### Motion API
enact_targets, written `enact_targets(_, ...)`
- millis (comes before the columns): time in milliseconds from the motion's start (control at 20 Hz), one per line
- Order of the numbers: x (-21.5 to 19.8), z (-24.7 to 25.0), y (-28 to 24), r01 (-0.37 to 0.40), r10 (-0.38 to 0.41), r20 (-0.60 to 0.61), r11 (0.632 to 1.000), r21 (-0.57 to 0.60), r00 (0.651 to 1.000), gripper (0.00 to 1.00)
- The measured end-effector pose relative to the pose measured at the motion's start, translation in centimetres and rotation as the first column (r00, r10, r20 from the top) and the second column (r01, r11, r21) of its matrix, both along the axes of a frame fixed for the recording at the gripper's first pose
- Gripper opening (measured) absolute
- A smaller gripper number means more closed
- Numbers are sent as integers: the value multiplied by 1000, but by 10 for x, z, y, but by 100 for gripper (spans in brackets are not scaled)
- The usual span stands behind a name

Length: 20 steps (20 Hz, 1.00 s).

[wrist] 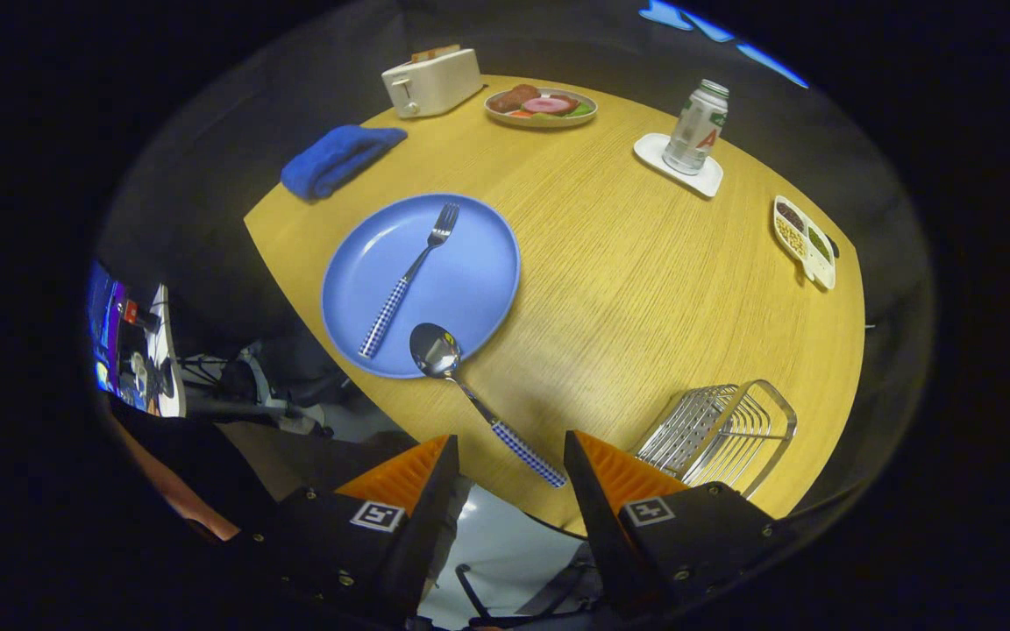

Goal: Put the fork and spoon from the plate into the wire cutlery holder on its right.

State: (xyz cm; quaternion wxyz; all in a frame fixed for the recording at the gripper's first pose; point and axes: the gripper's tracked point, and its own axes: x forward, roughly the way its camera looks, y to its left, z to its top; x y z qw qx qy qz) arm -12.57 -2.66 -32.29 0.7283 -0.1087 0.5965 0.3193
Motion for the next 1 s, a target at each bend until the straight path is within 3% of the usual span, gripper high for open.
enact_targets(100, -4, -3, 5, -44, 44, -35, 999, 23, 998, 76)
enact_targets(200, 0, -7, 7, -68, 68, -31, 998, 17, 997, 86)
enact_targets(350, -2, -26, 5, -64, 61, -74, 998, -30, 995, 87)
enact_targets(500, -8, -45, 8, -127, 120, -106, 990, -61, 987, 86)
enact_targets(650, -14, -60, 8, -182, 165, -149, 978, -105, 975, 61)
enact_targets(750, -13, -71, 11, -198, 178, -157, 973, -119, 971, 61)
enact_targets(850, -9, -66, 12, -221, 198, -169, 967, -126, 965, 27)
enact_targets(950, -12, -68, 9, -211, 189, -166, 969, -127, 968, 13)
enact_targets(1000, -13, -66, 7, -210, 188, -168, 969, -128, 968, 13)
